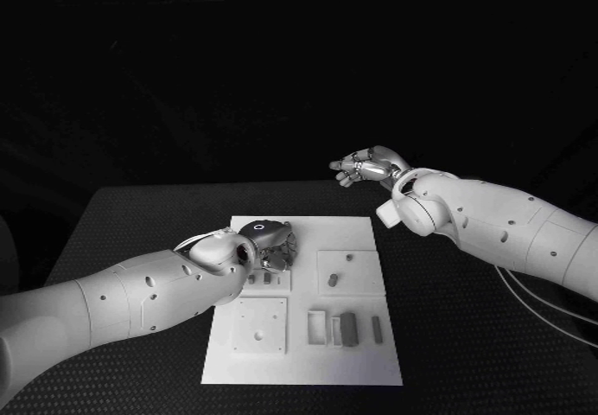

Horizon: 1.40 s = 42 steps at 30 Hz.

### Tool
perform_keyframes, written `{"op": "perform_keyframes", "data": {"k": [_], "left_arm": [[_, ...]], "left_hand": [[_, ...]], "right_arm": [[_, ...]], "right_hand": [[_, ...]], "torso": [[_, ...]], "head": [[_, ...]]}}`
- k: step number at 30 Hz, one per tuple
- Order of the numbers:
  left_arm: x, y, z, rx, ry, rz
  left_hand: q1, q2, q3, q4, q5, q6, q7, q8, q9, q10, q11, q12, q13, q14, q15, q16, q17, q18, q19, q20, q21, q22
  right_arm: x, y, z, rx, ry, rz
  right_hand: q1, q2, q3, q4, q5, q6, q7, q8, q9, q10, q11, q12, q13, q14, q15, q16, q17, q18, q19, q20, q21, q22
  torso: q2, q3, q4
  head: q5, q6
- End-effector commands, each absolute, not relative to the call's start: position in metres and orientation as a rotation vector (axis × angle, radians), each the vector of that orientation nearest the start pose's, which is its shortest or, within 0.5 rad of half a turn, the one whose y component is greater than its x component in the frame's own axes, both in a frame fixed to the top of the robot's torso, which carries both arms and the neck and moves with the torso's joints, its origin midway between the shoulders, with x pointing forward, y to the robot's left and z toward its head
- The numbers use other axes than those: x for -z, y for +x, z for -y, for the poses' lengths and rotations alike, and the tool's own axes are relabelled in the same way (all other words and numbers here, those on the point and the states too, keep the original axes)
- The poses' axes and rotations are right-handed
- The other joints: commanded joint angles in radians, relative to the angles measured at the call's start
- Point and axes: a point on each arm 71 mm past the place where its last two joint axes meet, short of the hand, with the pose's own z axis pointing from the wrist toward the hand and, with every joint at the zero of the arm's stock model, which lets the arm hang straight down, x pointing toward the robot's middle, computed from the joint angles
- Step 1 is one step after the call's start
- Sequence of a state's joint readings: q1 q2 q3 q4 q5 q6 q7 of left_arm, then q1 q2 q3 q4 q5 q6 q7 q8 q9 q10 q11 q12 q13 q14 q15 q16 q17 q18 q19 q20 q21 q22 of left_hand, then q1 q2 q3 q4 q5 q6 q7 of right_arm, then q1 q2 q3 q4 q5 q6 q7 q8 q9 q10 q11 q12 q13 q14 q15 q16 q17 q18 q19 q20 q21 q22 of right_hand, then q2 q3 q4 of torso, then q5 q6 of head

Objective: Assemble the parts on the task board

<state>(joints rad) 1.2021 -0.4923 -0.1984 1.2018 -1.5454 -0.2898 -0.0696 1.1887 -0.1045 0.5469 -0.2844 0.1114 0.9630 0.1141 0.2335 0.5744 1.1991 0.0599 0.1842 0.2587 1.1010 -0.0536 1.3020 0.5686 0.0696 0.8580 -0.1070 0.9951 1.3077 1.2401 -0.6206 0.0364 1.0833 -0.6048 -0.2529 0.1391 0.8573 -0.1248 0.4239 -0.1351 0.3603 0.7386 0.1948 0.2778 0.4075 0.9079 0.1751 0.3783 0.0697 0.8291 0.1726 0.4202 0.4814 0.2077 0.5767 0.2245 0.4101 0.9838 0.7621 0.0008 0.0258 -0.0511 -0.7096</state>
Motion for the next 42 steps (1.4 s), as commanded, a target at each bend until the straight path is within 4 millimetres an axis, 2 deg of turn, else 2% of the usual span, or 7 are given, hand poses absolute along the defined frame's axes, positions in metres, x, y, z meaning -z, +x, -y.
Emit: {"op": "perform_keyframes", "data": {"k": [1, 5, 10, 14, 17, 33, 42], "left_arm": [[0.257, 0.505, -0.103, 0.619, 0.445, -1.772], [0.258, 0.505, -0.103, 0.619, 0.448, -1.776], [0.258, 0.504, -0.102, 0.625, 0.458, -1.785], [0.259, 0.504, -0.102, 0.62, 0.458, -1.79], [0.259, 0.505, -0.103, 0.614, 0.455, -1.791], [0.254, 0.508, -0.111, 0.638, 0.361, -1.739], [0.237, 0.512, -0.119, 0.699, 0.247, -1.697]], "left_hand": [[-0.009, 0.0, 0.0, 0.003, -0.005, 0.009, 0.0, 0.003, -0.001, 0.008, -0.001, -0.005, 0.002, 0.006, 0.001, 0.005, -0.002, 0.014, 0.006, -0.043, 0.006, 0.017], [-0.011, 0.006, 0.002, 0.003, -0.005, 0.02, 0.001, 0.009, 0.0, 0.015, -0.001, -0.004, 0.004, 0.009, 0.001, 0.012, -0.003, 0.015, 0.009, -0.043, 0.008, 0.017], [-0.013, 0.032, 0.01, 0.005, -0.002, 0.042, -0.002, 0.019, 0.0, 0.029, -0.003, -0.003, 0.007, 0.009, -0.001, 0.018, -0.005, 0.016, 0.009, -0.043, 0.01, 0.018], [-0.013, 0.035, 0.011, 0.005, -0.002, 0.043, -0.002, 0.02, 0.0, 0.03, -0.004, -0.003, 0.007, 0.009, -0.002, 0.018, -0.006, 0.016, 0.009, -0.043, 0.01, 0.018], [-0.011, 0.072, 0.027, 0.015, -0.007, 0.069, -0.001, 0.033, 0.004, 0.058, -0.01, 0.009, 0.014, 0.016, -0.008, 0.028, -0.004, 0.017, 0.013, -0.046, 0.013, 0.018], [-0.018, 0.079, 0.043, 0.008, -0.007, 0.082, -0.006, 0.038, 0.003, 0.077, -0.018, 0.008, 0.018, 0.029, -0.016, 0.046, -0.006, 0.018, 0.025, -0.055, 0.025, 0.019], [-0.02, 0.079, 0.047, 0.007, 0.0, 0.084, -0.007, 0.039, 0.003, 0.08, -0.019, 0.006, 0.019, 0.033, -0.017, 0.049, -0.008, 0.019, 0.029, -0.057, 0.029, 0.019]], "right_arm": [[0.165, 0.574, 0.219, -1.091, 0.634, -1.589], [0.165, 0.574, 0.219, -1.092, 0.633, -1.59], [0.165, 0.574, 0.219, -1.092, 0.633, -1.59], [0.165, 0.574, 0.219, -1.092, 0.633, -1.59], [0.165, 0.574, 0.219, -1.092, 0.633, -1.59], [0.165, 0.575, 0.219, -1.09, 0.635, -1.589], [0.165, 0.575, 0.222, -1.085, 0.637, -1.588]], "right_hand": [[0.011, 0.0, -0.007, 0.0, 0.005, -0.004, 0.03, 0.004, -0.001, 0.005, 0.001, -0.004, -0.001, -0.007, -0.001, -0.006, -0.002, 0.017, -0.008, 0.003, -0.005, 0.001], [0.011, 0.0, -0.007, 0.0, 0.005, -0.004, 0.03, 0.004, -0.001, 0.005, 0.0, -0.004, -0.001, -0.007, -0.001, -0.006, -0.002, 0.017, -0.008, 0.003, -0.005, 0.001], [0.011, 0.0, -0.007, 0.0, 0.005, -0.004, 0.03, 0.004, -0.001, 0.005, 0.0, -0.004, -0.001, -0.007, -0.001, -0.007, -0.002, 0.017, -0.008, 0.003, -0.005, 0.001], [0.011, 0.0, -0.007, 0.0, 0.005, -0.004, 0.03, 0.004, -0.001, 0.005, 0.0, -0.004, -0.001, -0.007, -0.001, -0.007, -0.002, 0.017, -0.008, 0.003, -0.005, 0.001], [0.011, 0.0, -0.007, 0.001, 0.005, -0.004, 0.03, 0.004, -0.001, 0.005, 0.0, -0.004, -0.001, -0.007, -0.001, -0.007, -0.002, 0.018, -0.008, 0.003, -0.005, 0.001], [0.011, 0.0, -0.008, 0.0, 0.005, -0.004, 0.03, 0.004, -0.002, 0.005, 0.0, -0.005, -0.001, -0.008, -0.001, -0.007, -0.002, 0.018, -0.009, 0.003, -0.006, 0.001], [0.011, 0.0, -0.008, 0.0, 0.005, -0.004, 0.03, 0.005, -0.002, 0.006, 0.0, -0.005, -0.001, -0.008, -0.001, -0.007, -0.002, 0.018, -0.009, 0.003, -0.006, 0.002]], "torso": [[0.0, 0.0001, 0.0001], [0.0, 0.0, 0.0004], [0.0, -0.0001, 0.0002], [0.0, -0.0002, 0.0003], [-0.001, 0.0002, -0.0005], [0.0, -0.0005, 0.0], [-0.001, -0.0015, 0.0022]], "head": [[-0.001, 0.0], [-0.002, 0.0], [-0.002, -0.001], [-0.002, -0.001], [-0.002, -0.001], [-0.001, 0.003], [0.002, 0.008]]}}
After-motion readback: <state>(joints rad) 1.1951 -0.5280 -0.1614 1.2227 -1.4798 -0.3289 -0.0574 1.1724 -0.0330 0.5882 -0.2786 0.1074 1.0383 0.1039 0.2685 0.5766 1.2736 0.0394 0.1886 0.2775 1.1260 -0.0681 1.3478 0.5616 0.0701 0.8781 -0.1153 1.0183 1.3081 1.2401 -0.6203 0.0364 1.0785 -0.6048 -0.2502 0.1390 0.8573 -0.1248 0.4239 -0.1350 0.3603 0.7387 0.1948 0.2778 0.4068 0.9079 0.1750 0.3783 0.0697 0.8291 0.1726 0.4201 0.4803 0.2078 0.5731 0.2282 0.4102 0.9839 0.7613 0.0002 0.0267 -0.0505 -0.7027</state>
